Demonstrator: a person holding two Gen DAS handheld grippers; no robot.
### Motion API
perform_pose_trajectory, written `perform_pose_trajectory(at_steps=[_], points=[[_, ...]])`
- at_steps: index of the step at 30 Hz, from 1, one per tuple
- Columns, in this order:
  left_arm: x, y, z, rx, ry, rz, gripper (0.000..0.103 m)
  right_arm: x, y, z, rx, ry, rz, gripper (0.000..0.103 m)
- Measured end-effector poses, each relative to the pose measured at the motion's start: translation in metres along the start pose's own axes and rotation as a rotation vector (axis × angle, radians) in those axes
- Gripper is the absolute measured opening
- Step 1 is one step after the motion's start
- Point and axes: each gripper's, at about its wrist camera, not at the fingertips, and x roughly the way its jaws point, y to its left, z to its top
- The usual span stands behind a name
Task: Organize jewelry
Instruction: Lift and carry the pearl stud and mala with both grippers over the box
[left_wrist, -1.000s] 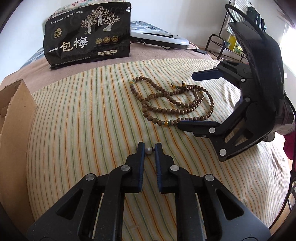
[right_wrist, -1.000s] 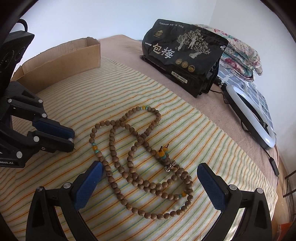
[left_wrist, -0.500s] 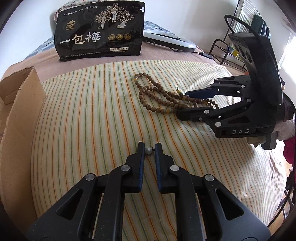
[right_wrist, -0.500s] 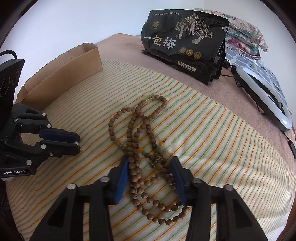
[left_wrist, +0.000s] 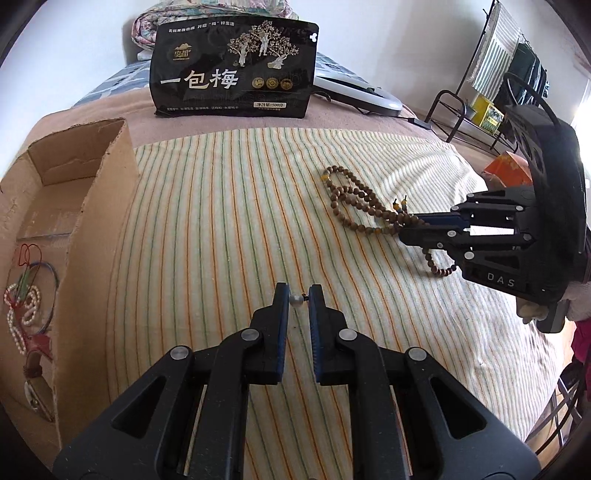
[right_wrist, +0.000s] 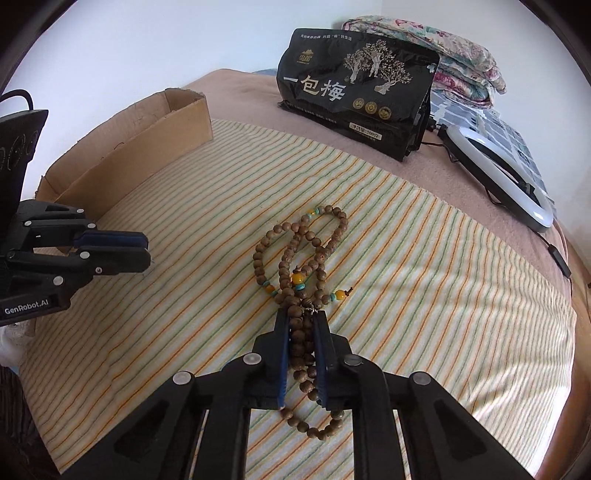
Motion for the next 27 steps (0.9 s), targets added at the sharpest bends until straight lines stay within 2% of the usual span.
perform_pose_trajectory(at_steps=[15,27], points=[[-0.078,0.003,-0.002,0.0,-0.116,-0.005,0.01,-0.089,0.015,-0.003,0.085,-0.13,-0.098,0.01],[-0.145,0.025,-0.007,-0.002,-0.214,0.039,0.01,-0.162,0.042,0.026,0.075,-0.245,-0.15,0.01]])
